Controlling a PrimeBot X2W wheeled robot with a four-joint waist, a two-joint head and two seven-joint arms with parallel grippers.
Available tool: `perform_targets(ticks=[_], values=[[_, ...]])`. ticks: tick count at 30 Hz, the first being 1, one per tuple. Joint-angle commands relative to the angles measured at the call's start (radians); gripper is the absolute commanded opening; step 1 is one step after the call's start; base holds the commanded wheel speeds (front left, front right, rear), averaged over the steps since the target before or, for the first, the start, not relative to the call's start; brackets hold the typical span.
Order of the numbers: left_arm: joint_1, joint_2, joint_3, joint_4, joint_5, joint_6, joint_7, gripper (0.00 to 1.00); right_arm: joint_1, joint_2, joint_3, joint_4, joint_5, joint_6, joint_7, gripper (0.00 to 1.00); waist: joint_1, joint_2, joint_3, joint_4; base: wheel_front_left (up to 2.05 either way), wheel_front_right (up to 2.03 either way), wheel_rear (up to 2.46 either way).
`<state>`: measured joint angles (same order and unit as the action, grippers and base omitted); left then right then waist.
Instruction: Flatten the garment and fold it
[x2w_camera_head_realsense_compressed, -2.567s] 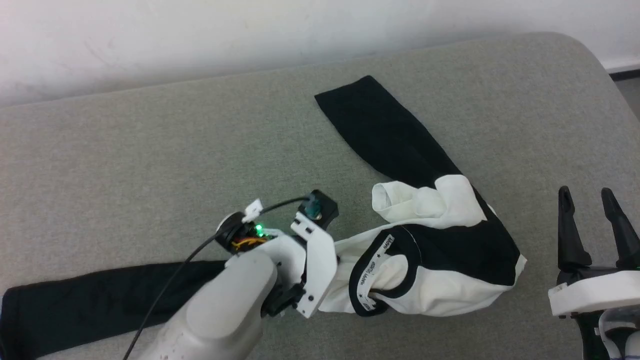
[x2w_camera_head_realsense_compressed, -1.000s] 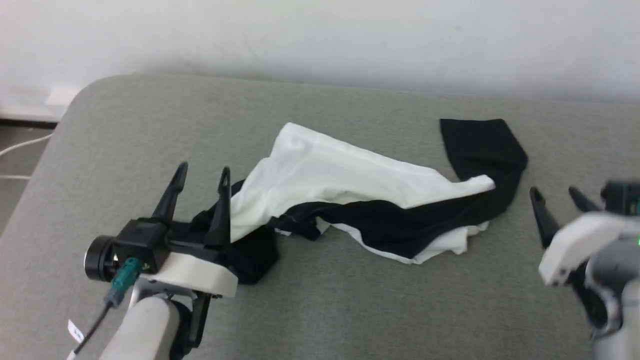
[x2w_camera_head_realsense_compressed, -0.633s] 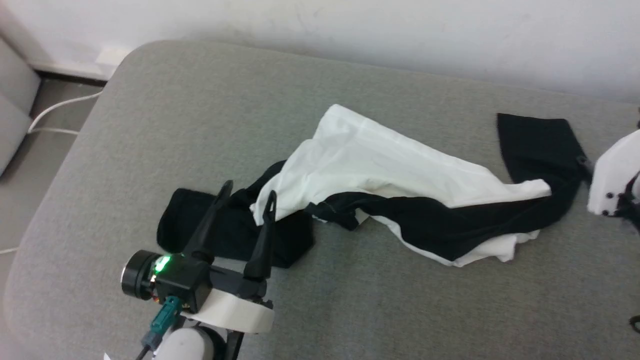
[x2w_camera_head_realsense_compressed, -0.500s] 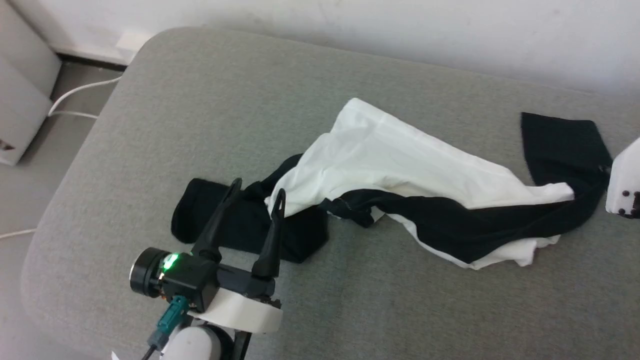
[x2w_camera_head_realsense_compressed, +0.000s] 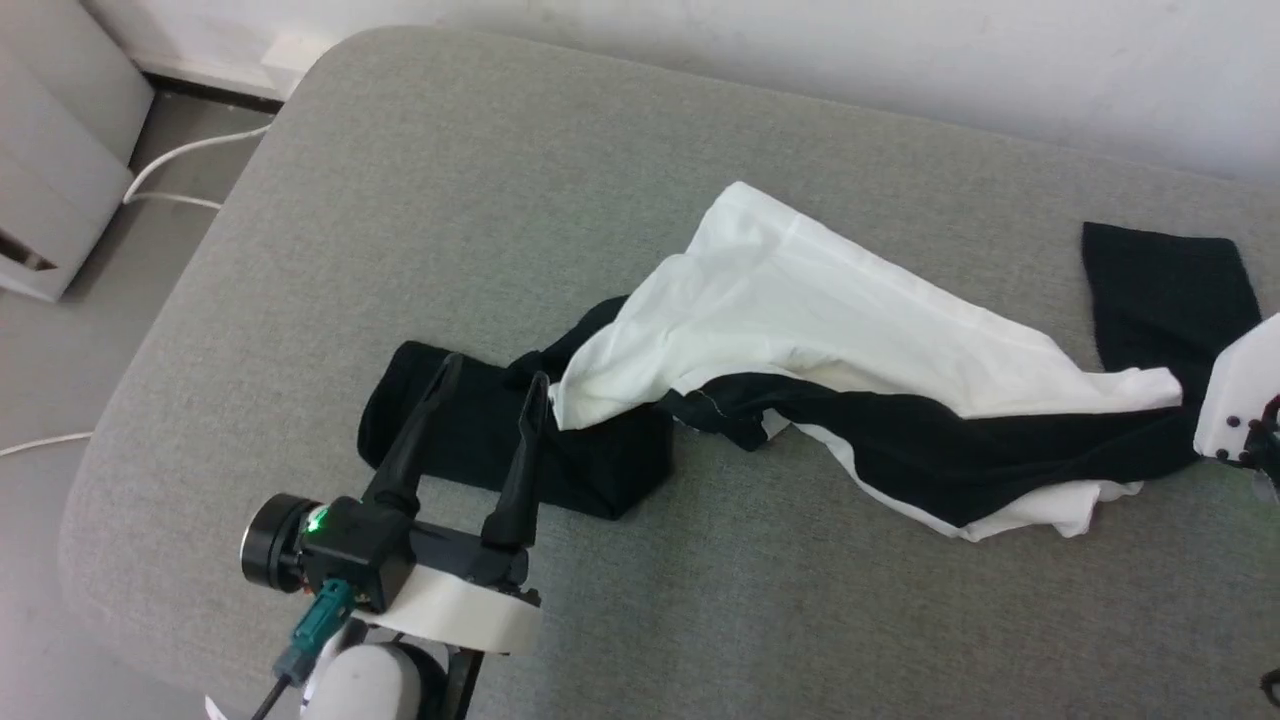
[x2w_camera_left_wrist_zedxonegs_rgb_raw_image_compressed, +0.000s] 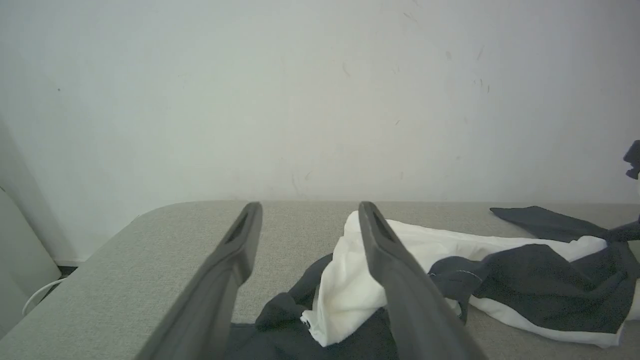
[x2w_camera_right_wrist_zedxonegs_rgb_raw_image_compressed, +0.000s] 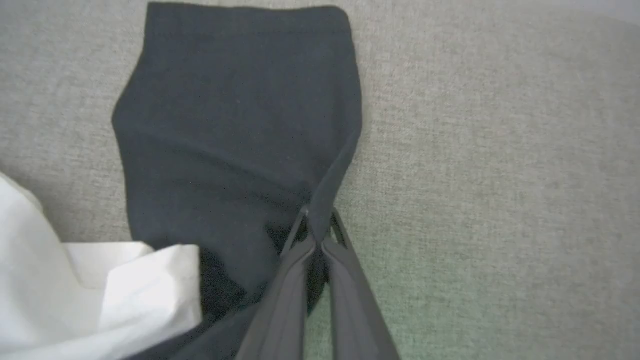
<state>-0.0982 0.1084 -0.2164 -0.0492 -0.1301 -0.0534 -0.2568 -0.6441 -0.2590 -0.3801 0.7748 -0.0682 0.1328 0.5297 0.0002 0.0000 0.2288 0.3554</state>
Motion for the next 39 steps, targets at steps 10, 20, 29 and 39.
perform_targets(ticks=[10, 20, 29, 39], values=[[0.055, -0.010, 0.072, 0.039, 0.008, -0.031, -0.005, 1.00, 0.144, 0.034, 0.021, -0.299, 0.181, -0.002, -0.149, 0.00, -0.0002, 0.0000, -0.154, -0.214, 0.00, 0.00, 0.00], [0.056, -0.015, 0.098, 0.063, 0.016, -0.052, -0.005, 1.00, 0.461, 0.061, -0.210, -0.739, 0.221, -0.002, 0.073, 0.00, -0.0002, 0.0000, -0.180, -0.287, 0.00, 0.00, 0.00], [0.044, -0.024, 0.097, 0.101, 0.011, -0.064, -0.005, 1.00, 0.630, 0.099, -0.360, -0.678, 0.115, -0.002, 0.127, 0.00, -0.0002, 0.0000, -0.171, -0.286, 0.00, 0.00, 0.00], [0.047, -0.015, 0.147, 0.222, -0.008, -0.038, 0.028, 1.00, 0.538, 0.126, -0.151, -0.643, 0.182, -0.002, -0.119, 1.00, -0.0002, 0.0000, -0.170, -0.296, 0.00, 0.00, 0.00]])
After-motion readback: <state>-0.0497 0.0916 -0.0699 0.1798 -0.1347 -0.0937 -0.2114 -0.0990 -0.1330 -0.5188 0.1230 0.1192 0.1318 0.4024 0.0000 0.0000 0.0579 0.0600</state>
